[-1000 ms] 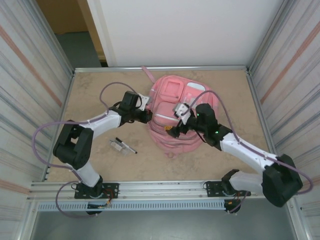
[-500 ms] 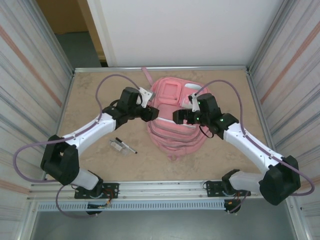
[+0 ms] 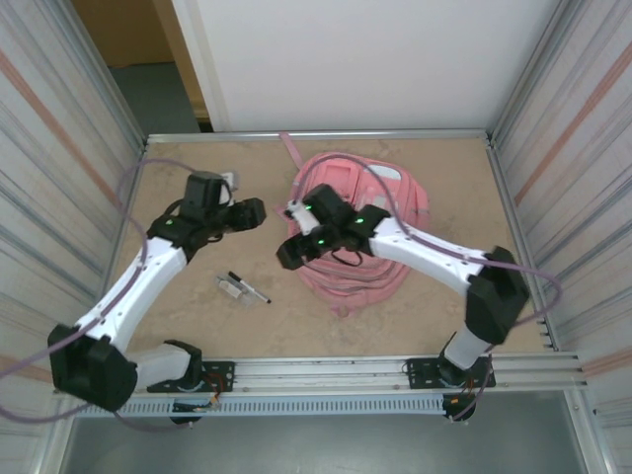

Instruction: Pack the student bag

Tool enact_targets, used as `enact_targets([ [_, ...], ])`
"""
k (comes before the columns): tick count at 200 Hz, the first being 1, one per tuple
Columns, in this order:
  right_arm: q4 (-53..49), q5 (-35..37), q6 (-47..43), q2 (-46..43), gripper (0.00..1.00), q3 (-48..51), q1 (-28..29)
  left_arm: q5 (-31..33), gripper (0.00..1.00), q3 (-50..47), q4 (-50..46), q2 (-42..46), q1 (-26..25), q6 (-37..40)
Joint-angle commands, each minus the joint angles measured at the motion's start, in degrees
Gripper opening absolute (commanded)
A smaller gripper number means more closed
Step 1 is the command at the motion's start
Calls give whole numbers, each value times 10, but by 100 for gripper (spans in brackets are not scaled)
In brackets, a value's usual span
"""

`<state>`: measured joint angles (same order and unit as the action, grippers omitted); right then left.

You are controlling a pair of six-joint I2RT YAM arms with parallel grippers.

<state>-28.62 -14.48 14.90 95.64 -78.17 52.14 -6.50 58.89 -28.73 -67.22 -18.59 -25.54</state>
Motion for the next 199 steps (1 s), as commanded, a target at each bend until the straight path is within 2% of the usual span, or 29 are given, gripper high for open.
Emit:
enact_targets([
  [1,-31,5,-19,72,77,-60,57,-2,71,-44,-83,47,56,-5],
  [13,-23,35,-11,114,75,-89,84,-13,75,-54,-112,69,92,-9],
  [26,-15,53,-1,158,72,-120,108,-31,86,-70,-129,94,124,-17],
  [36,-8,53,1,186,71,-139,122,-38,98,-88,-129,112,149,-24],
  [45,-6,53,4,211,70,-152,133,-46,99,-102,-128,125,169,-27],
  [68,-17,50,13,264,61,-189,145,-75,94,-123,-170,144,215,-77],
  [86,-25,30,27,273,61,-190,140,-123,87,-180,-163,167,218,-127],
  [103,-25,-24,51,262,62,-174,123,-175,78,-240,-114,173,218,-152],
  [126,-26,-115,89,263,61,-156,91,-223,70,-264,-73,134,216,-144],
  [146,-16,-141,93,263,61,-145,84,-215,69,-285,-53,104,205,-153],
  [173,-4,-163,105,273,61,-152,80,-172,70,-305,-29,83,192,-167],
  [199,11,-158,108,278,60,-145,77,-144,69,-306,-13,52,184,-178],
])
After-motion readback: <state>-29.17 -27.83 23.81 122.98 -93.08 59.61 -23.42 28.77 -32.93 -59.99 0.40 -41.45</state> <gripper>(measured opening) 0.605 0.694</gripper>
